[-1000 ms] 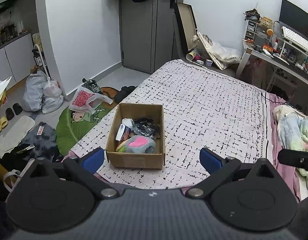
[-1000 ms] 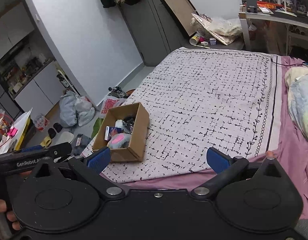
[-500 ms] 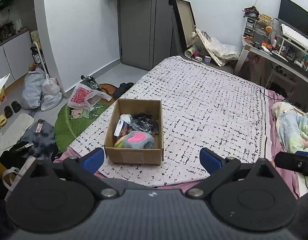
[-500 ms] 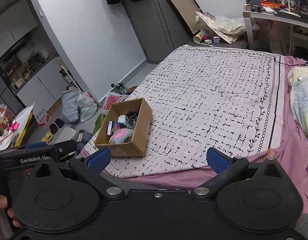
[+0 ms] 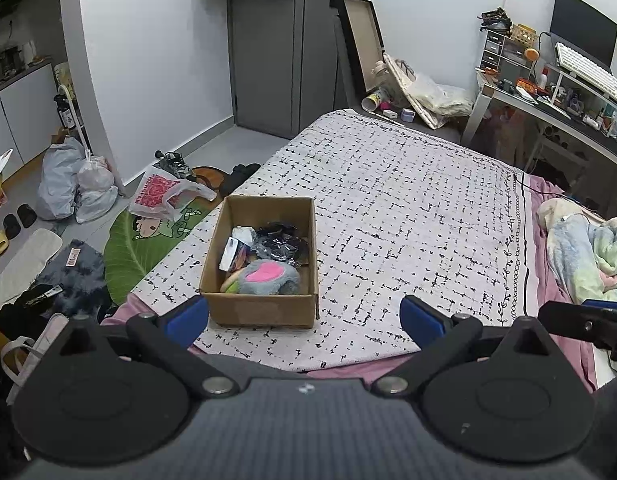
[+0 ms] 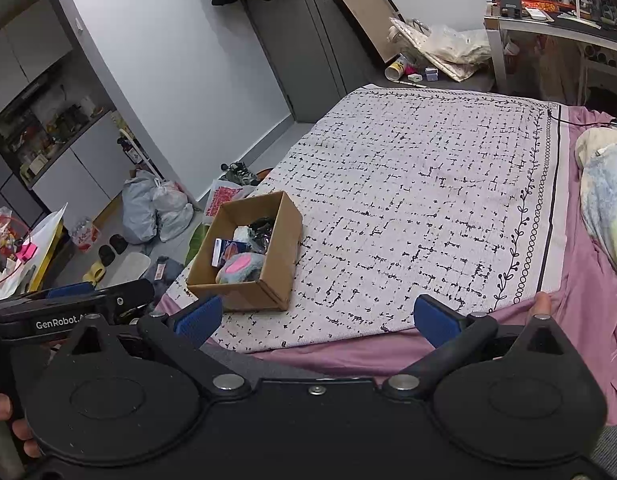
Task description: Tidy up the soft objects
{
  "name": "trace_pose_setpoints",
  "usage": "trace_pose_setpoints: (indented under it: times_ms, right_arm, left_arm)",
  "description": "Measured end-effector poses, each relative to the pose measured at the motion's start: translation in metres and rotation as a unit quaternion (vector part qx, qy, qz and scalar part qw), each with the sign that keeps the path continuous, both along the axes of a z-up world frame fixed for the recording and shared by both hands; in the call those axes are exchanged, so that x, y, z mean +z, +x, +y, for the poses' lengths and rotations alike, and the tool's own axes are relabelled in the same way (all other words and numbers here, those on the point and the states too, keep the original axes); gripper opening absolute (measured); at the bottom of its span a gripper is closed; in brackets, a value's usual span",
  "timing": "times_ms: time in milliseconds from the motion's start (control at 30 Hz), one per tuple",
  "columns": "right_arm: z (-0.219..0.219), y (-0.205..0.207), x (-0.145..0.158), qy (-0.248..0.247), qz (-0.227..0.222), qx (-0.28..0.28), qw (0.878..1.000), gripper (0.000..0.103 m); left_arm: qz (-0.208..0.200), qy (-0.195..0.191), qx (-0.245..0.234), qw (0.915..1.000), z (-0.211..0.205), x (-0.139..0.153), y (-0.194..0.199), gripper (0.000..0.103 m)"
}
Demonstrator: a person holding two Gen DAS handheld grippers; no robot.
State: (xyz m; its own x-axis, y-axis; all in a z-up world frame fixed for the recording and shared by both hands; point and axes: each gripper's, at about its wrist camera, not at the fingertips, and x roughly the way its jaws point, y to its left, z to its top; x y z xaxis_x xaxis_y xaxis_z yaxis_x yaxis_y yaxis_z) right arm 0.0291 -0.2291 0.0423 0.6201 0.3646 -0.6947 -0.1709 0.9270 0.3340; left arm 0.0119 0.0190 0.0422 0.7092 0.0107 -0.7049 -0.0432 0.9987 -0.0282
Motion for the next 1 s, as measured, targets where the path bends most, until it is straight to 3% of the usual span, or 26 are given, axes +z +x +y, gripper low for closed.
trace_pose_setpoints:
  times_ms: [1000]
  right_arm:
    - [-0.0060,0.0049,-0.0069,0.000,0.004,-0.002,1.000,0.103]
  left_arm:
    - [-0.002,-0.006,0.001,1.0000,-0.0038,-0.0034,0.0035,0.101]
